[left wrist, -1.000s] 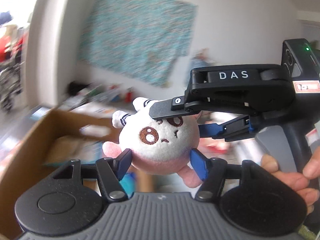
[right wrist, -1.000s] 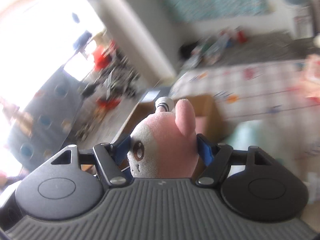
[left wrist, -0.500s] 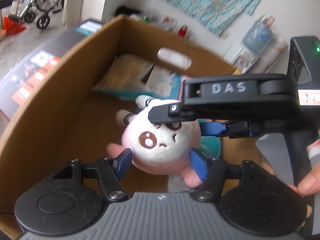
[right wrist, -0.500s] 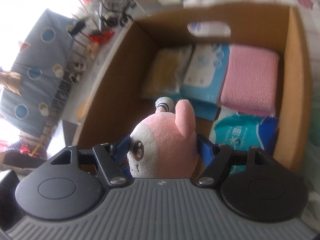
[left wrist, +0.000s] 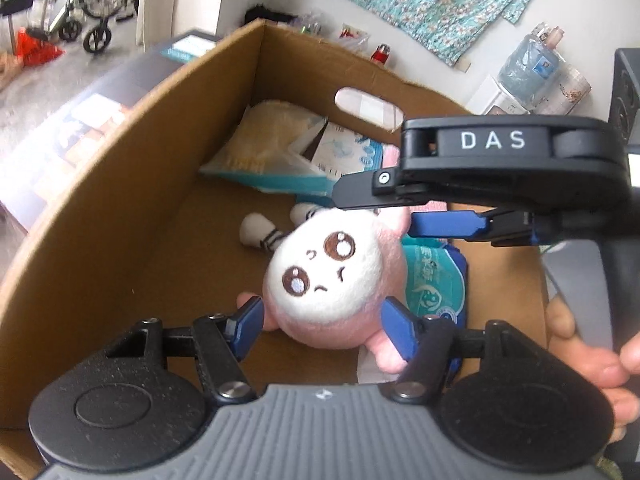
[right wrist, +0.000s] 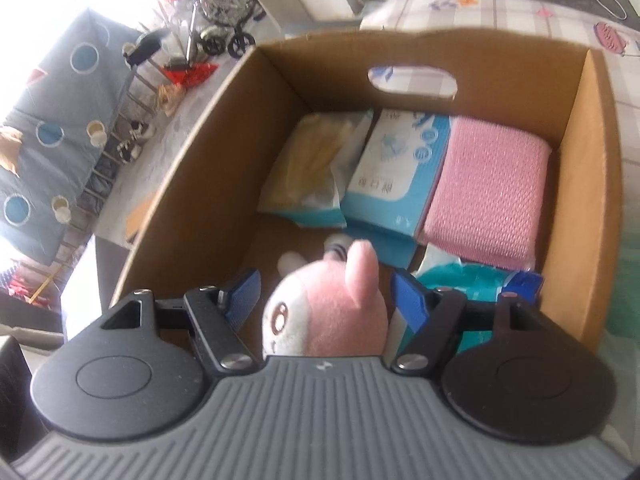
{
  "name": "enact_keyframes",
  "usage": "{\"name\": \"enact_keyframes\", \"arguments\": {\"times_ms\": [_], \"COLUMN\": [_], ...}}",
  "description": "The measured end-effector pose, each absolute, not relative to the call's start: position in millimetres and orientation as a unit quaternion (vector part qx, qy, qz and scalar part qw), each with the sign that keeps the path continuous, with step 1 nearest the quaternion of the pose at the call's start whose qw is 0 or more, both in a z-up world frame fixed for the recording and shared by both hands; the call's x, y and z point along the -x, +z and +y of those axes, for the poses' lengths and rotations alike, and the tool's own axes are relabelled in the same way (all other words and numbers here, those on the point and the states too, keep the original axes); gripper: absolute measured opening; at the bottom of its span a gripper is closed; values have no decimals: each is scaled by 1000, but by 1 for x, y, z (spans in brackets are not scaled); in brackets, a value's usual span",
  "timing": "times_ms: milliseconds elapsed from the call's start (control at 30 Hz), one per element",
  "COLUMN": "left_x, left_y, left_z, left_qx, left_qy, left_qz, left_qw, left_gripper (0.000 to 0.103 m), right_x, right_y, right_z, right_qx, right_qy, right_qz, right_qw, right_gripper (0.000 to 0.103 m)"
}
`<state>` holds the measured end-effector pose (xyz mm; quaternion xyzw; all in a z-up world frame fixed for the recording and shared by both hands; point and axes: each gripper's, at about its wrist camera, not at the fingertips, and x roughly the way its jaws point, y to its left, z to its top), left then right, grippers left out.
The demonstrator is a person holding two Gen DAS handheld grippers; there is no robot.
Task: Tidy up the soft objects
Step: 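Lower the plush doll into the box and open both grippers, then swing both grippers back over the bed toward the remaining items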
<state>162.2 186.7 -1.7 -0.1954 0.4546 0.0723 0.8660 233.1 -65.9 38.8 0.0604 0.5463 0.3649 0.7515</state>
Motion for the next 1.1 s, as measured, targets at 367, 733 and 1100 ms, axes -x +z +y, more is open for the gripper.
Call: {"name": "enact_keyframes", "arguments": {"times_ms": [367,733,1100], "left_x": [-147,-144,-160], "left_y": [25,46,37], "left_z": [152,76,-32], "left_qx": [140,90,49], "left_qy": [52,-48,-164], "left_qz": [405,356,343], "left_qw": [902,929,924], "left_gripper": [69,73,73], "right_x": [-232,-213,-199], "right_y": [55,70,63], "right_z": [-108,-204,-347], "right_qx": [-124,-185,-246], "right_qy": [372,332,218], "right_qz": [500,455,418], "right_qw": [772,805,847], "right_gripper": [72,72,72]}}
